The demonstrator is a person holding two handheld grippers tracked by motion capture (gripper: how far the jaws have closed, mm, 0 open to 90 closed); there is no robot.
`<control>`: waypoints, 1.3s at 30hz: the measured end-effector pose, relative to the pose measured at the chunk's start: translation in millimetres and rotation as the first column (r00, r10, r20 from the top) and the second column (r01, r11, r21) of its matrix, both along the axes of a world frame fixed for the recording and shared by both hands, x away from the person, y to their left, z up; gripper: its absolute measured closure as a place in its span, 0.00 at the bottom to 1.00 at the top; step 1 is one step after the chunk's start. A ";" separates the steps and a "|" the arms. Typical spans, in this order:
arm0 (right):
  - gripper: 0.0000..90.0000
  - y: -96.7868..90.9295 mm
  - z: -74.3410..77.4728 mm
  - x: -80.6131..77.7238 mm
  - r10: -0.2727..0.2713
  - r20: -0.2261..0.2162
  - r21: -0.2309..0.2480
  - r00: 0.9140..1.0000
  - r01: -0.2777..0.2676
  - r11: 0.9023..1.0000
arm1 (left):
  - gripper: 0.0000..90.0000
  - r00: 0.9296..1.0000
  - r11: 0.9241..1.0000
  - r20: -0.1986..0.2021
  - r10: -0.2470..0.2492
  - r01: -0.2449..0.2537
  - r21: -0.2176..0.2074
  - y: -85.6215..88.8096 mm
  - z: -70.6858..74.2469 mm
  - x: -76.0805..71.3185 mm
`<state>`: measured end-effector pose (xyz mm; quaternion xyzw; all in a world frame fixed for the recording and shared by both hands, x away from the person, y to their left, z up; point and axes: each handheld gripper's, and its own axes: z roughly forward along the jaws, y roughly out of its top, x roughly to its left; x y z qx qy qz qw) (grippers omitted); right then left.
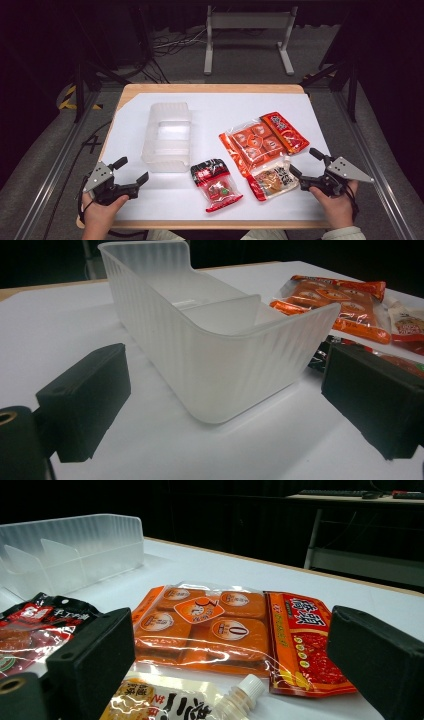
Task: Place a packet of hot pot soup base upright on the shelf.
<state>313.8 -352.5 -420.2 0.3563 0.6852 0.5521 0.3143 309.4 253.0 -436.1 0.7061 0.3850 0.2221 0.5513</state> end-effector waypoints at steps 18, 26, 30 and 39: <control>0.19 -3.3 13.0 17.8 -0.059 -0.110 -0.071 0.992 0.052 0.996 | 0.09 0.999 0.999 -0.037 -0.034 0.034 0.014 -3.8 -0.7 1.4; 0.31 -1.0 25.5 30.3 -0.013 -0.124 -0.095 0.992 0.002 0.996 | 0.09 0.998 0.999 -0.043 -0.035 0.035 0.013 -2.6 -0.9 1.2; 0.36 -0.5 32.3 41.1 -0.018 -0.132 -0.110 0.991 0.003 0.994 | 0.09 0.999 0.999 -0.042 -0.034 0.035 0.020 -2.4 -0.9 0.7; 0.34 -3.5 32.8 60.1 -0.009 -0.196 -0.134 0.981 -0.018 0.991 | 0.10 0.998 0.999 -0.046 -0.042 0.043 0.021 -3.6 -1.7 1.4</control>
